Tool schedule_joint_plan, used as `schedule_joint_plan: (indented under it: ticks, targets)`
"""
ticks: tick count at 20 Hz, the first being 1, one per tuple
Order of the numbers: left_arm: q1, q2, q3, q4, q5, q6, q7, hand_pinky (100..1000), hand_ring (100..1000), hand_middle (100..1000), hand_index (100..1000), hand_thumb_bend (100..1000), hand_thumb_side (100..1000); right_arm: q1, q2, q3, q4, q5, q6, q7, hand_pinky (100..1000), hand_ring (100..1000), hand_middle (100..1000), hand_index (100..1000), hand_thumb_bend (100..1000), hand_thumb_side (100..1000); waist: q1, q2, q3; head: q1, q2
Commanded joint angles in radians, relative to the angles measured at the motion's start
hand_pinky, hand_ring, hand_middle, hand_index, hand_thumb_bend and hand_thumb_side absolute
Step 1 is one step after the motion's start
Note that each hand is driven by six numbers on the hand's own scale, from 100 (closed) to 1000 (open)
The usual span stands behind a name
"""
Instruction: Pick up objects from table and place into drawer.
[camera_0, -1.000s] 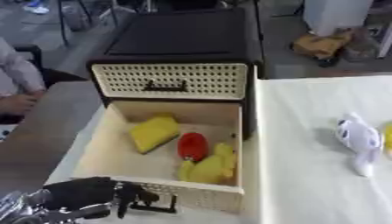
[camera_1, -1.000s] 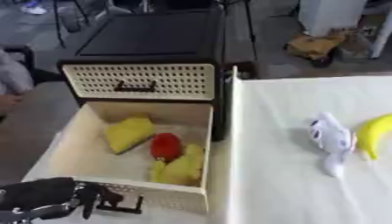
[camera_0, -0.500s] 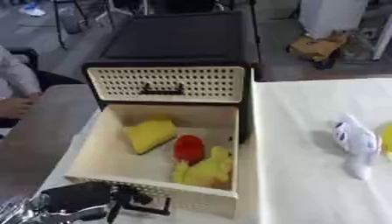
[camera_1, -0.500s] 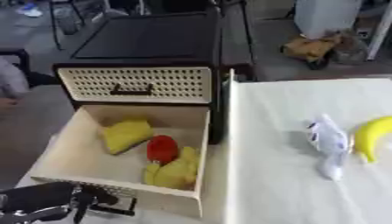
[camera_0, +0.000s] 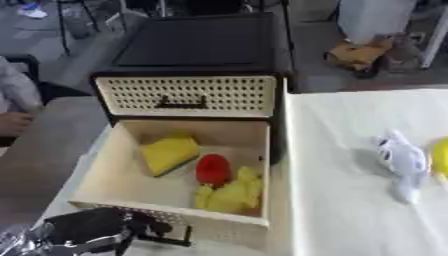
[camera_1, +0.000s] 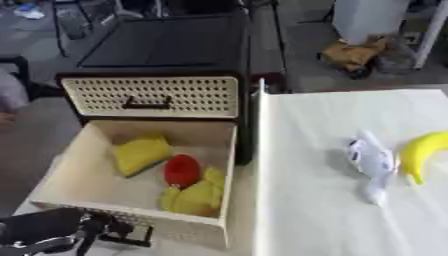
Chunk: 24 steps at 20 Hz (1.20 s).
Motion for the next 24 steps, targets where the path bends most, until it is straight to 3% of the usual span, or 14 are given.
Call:
schedule_joint_plan:
  ticks: [1,6,9,17,24]
  targets:
    - [-0.021,0.019,0.024,0.001,0.012,-0.003,0.020,262,401,924,1000,100,728,-0.017,-0.013,-0.010,-0.016,0.002,0.002,-0.001,729,845,600,691,294,1000,-0.001,-0.016,-0.002,0.004,-0.007]
    - [-0.027,0.017,0.028,0.028,0.027,-0.009,0.042,250,382,909,1000,100,728,-0.016,-0.011,-0.010,-0.016,0.001,0.005,0.001,730,846,600,690,297,1000,0.000,-0.015,-0.007,0.007,-0.005]
    - [-0.033,0.012,0.028,0.036,0.061,-0.024,0.055,242,368,893,1000,100,697,-0.016,-0.009,-0.009,-0.016,0.001,0.007,0.004,730,846,600,690,299,1000,0.000,-0.015,-0.010,0.007,-0.008]
    - [-0.048,0.020,0.033,0.016,0.181,-0.053,0.089,240,356,865,1000,100,716,-0.019,-0.003,-0.008,-0.016,0.000,0.014,0.009,730,846,598,690,299,1000,0.003,-0.012,-0.019,0.009,-0.011]
    - [-0.068,0.030,0.047,0.077,0.148,-0.009,0.063,231,356,874,1000,100,701,-0.024,0.001,-0.007,-0.016,-0.002,0.017,0.015,732,848,597,690,302,1000,0.005,-0.006,-0.032,0.019,-0.014]
